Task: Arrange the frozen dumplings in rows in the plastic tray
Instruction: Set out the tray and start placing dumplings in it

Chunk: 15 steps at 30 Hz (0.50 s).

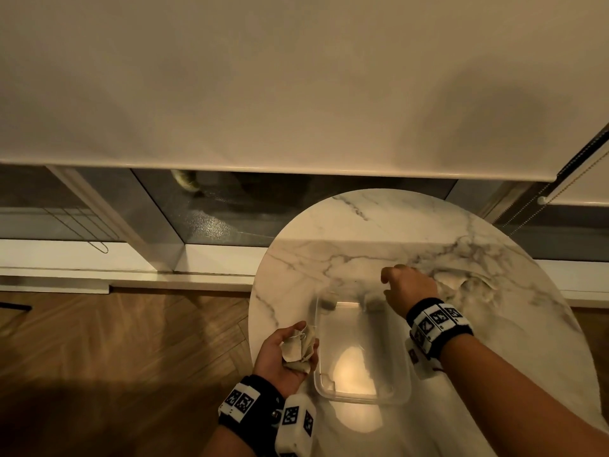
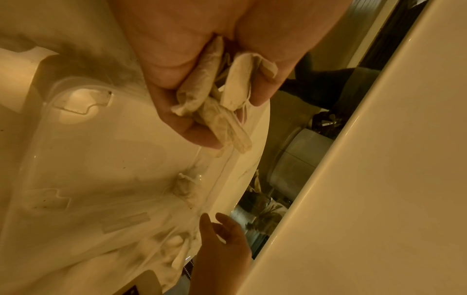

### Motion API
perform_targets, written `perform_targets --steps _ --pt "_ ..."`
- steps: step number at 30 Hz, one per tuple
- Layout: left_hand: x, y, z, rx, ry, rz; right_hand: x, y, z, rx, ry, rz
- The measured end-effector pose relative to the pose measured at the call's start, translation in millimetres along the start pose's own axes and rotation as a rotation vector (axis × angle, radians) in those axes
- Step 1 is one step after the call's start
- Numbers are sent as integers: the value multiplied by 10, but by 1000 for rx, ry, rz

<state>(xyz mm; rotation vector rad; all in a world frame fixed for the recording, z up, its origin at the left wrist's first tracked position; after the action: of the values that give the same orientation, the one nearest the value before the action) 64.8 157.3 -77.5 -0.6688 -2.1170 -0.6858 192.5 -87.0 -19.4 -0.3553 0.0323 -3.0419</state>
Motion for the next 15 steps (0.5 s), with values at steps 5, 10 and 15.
perform_targets --steps 5,10,15 --pt "22 -18 -45 -48 -4 -19 379 82 -99 -355 56 -129" --pt "43 -93 -136 -71 17 -22 437 -180 -499 -358 -198 10" --pt "79 -181 -205 -54 0 -15 228 -308 -713 -313 -372 23"
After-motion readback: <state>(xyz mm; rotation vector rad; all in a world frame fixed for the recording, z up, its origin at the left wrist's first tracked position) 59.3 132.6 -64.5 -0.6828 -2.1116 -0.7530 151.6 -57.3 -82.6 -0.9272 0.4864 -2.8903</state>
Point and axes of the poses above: each hand's wrist, its own x-axis away from the middle knuckle, its own z-axis out of the back of the hand, y = z × x, the point moved 4 cm from there along -x, towards the middle knuckle, and after that the axes turned 3 degrees about -x, right-handed, at the moved point
